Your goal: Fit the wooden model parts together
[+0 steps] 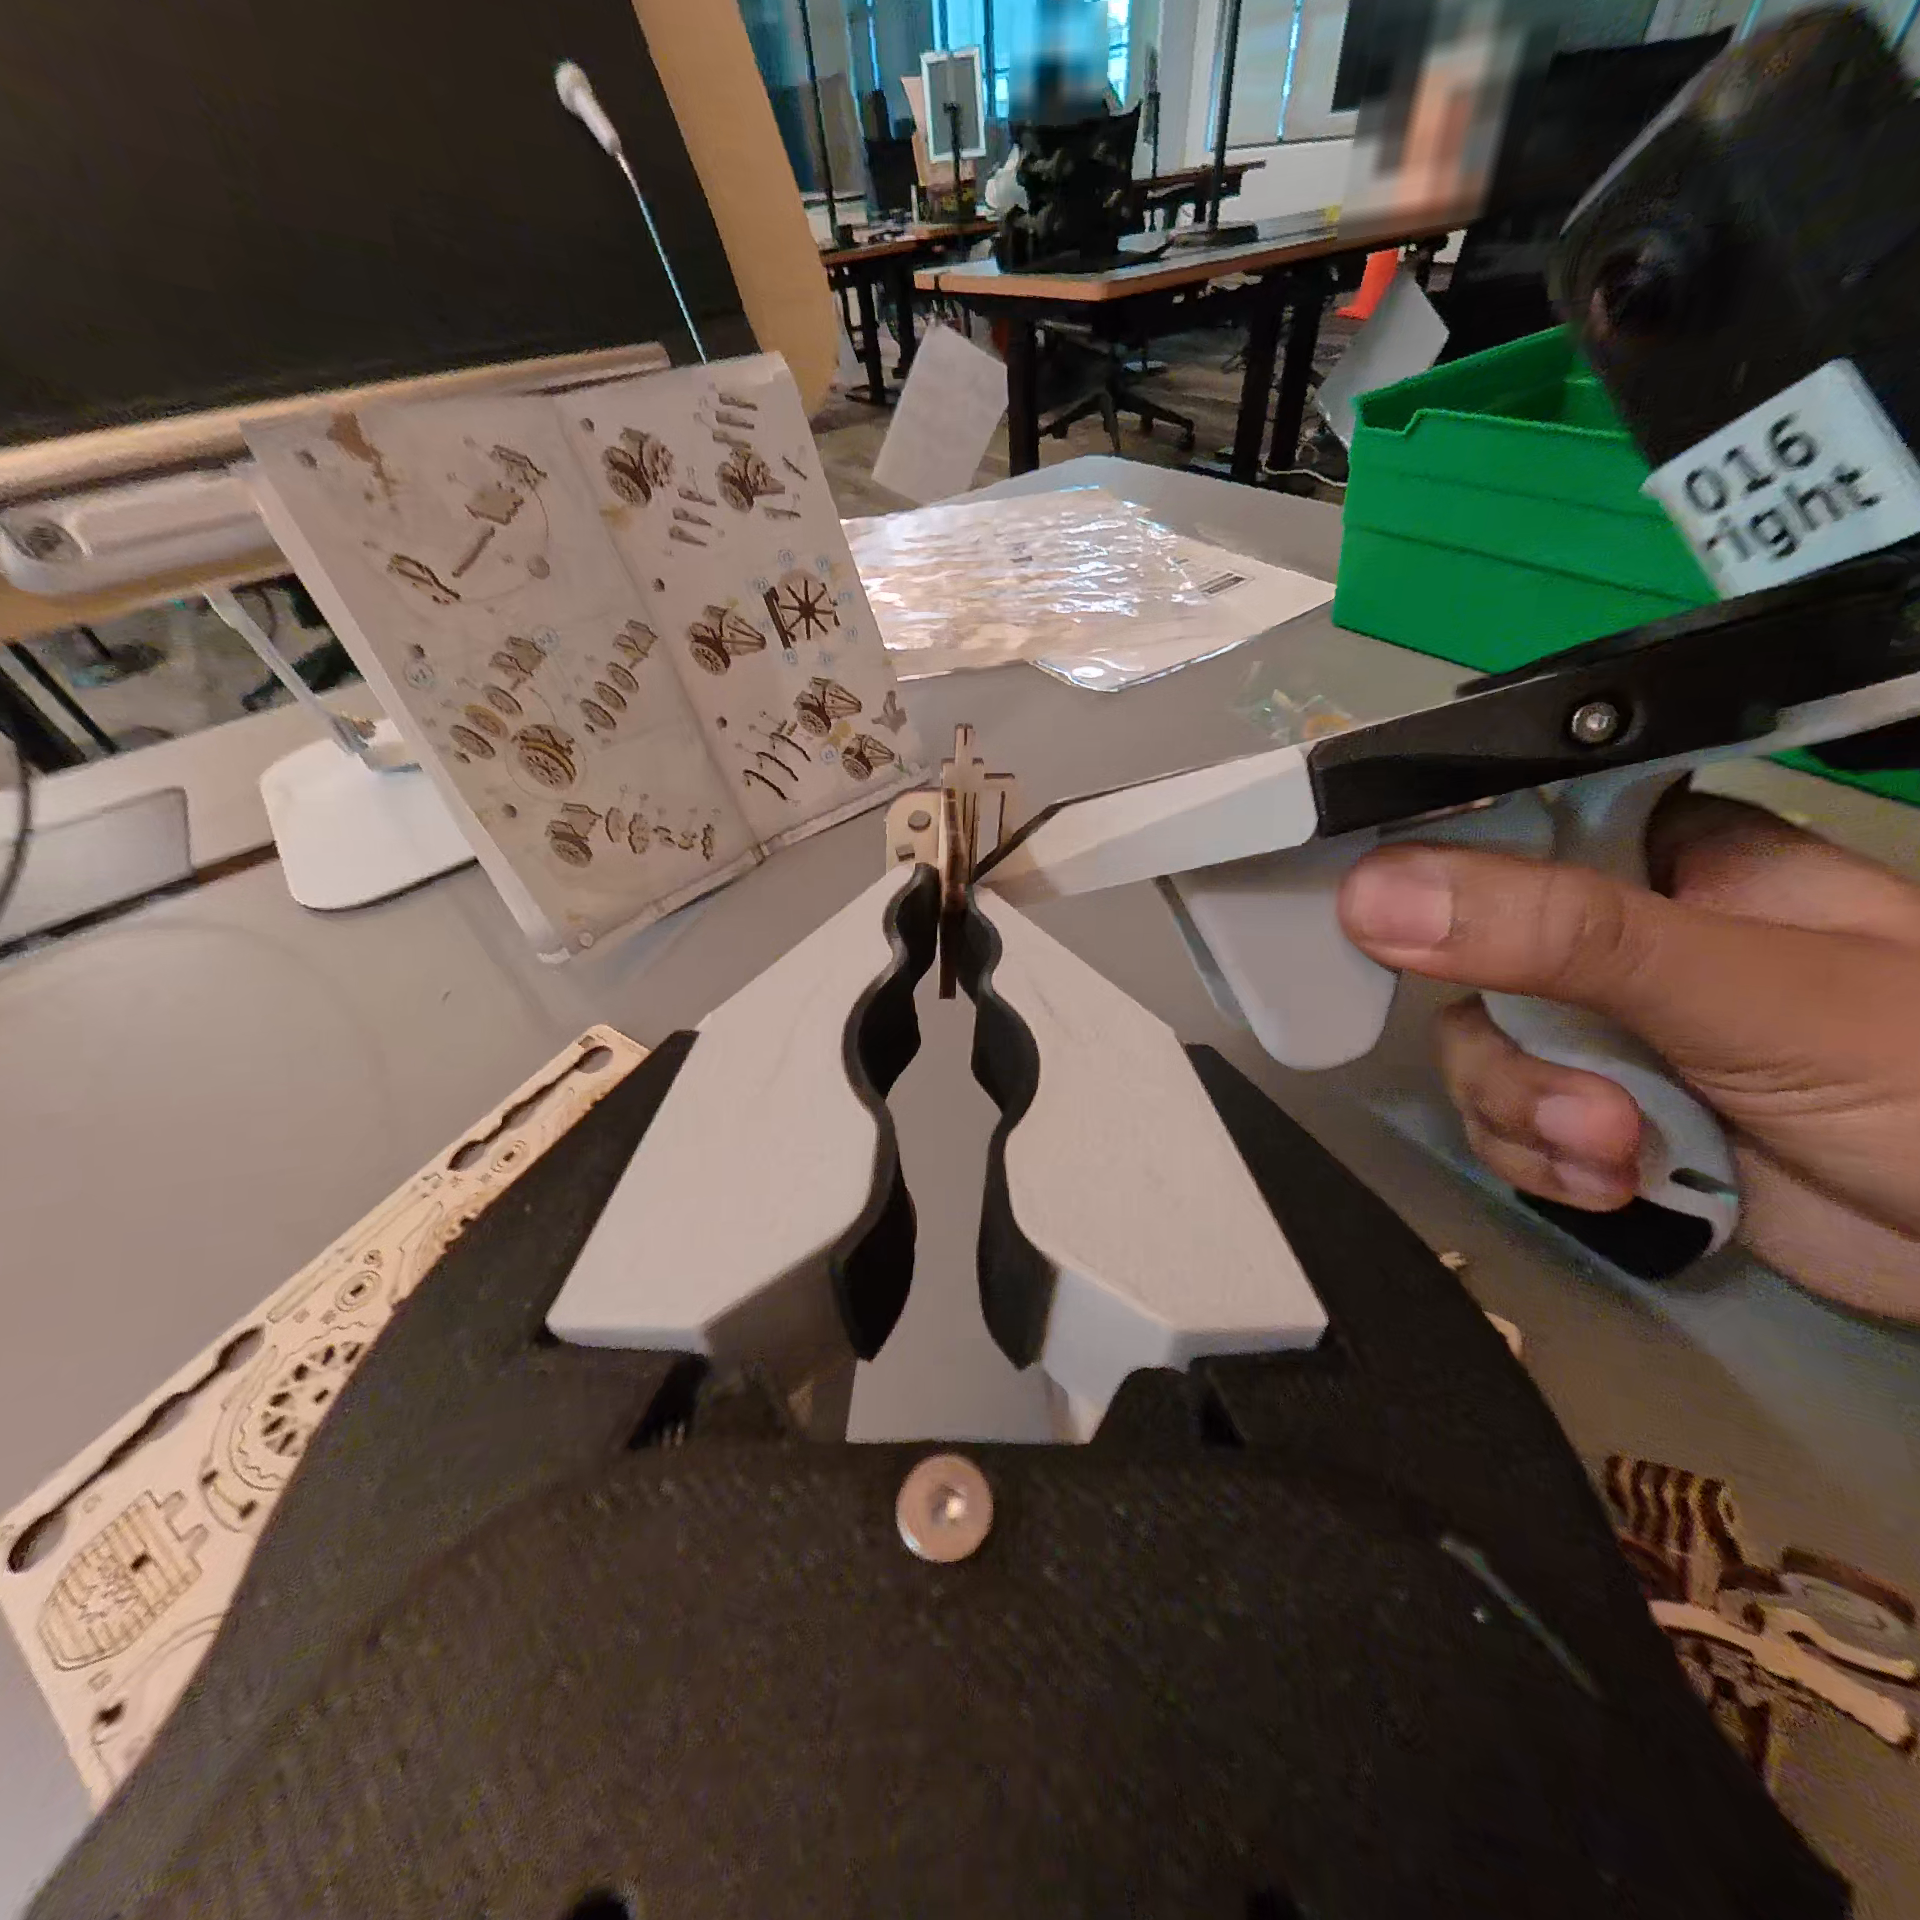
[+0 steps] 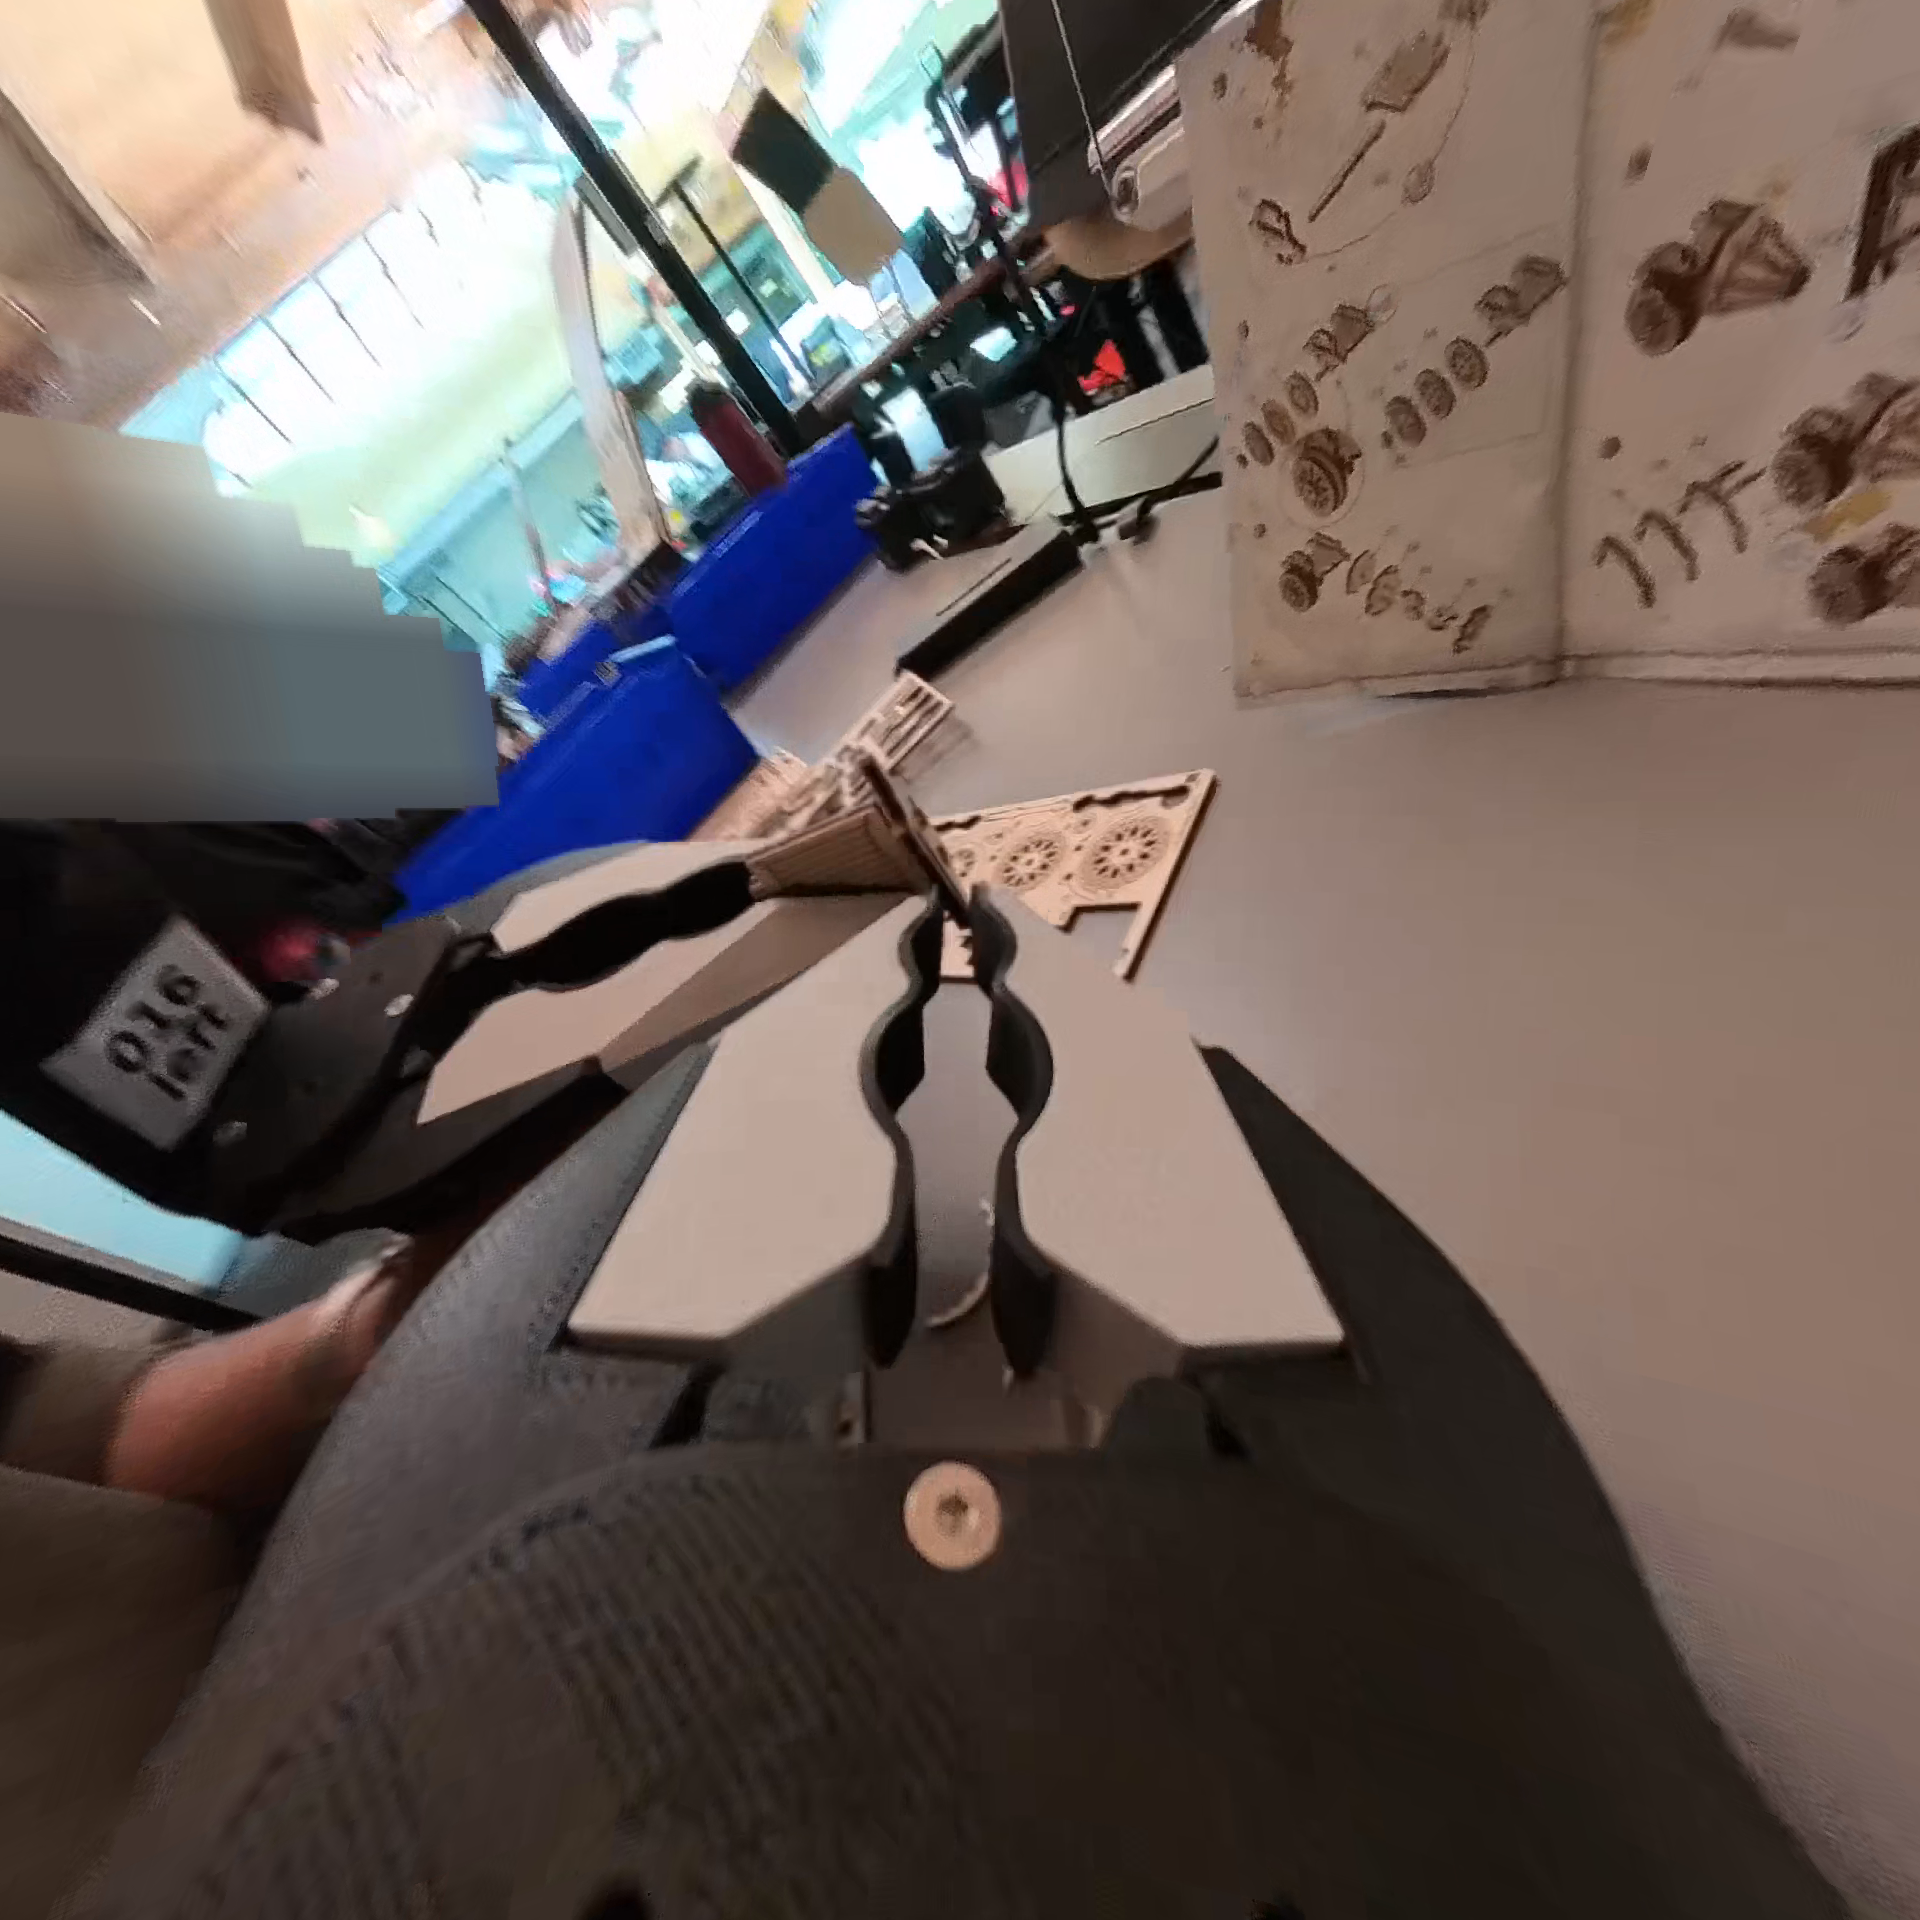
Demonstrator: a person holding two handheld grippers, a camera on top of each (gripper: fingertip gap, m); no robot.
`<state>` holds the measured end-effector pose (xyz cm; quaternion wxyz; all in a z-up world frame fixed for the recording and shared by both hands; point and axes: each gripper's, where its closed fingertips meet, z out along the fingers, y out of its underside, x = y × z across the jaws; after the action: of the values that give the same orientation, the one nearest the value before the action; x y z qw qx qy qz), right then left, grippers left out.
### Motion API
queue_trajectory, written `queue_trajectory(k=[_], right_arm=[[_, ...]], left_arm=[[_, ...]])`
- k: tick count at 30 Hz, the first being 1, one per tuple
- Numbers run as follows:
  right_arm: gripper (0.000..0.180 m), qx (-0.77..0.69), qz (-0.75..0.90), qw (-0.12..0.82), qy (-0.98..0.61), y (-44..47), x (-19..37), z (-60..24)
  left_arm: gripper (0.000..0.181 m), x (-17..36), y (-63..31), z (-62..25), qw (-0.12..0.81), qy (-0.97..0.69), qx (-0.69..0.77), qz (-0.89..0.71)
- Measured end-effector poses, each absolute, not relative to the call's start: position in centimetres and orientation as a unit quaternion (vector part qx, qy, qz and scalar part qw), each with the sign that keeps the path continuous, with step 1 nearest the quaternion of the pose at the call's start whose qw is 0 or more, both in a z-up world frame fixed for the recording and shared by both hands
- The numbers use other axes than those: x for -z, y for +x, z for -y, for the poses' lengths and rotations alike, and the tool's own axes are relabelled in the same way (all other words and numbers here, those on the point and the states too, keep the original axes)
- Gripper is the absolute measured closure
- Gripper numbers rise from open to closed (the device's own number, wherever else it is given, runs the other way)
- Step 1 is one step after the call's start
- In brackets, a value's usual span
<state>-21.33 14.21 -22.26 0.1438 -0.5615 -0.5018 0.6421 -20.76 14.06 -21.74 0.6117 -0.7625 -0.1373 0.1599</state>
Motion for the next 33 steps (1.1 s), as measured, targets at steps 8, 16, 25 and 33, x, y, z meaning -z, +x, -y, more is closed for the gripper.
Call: queue_trajectory(k=[8,16,25,33], right_arm=[[0.169,-0.579,0.587,0.227,-0.518,-21.4,22.8,-14.3],[0.177,-0.530,0.649,0.269,-0.475,-20.8,22.6,-14.3],[0.177,-0.533,0.628,0.221,-0.522,-21.0,23.2,-14.6],[0.176,-0.426,0.697,0.344,-0.463,-21.1,23.5,-14.6]], left_arm=[[0.180,22.2,-20.7,-14.0,0.638,-0.734,0.029,0.230],[0.180,22.6,-20.2,-14.3,0.637,-0.684,0.183,0.307],[0.180,23.2,-20.3,-14.5,0.630,-0.692,0.159,0.314],[0.180,23.6,-20.4,-14.5,0.624,-0.677,0.199,0.336]])
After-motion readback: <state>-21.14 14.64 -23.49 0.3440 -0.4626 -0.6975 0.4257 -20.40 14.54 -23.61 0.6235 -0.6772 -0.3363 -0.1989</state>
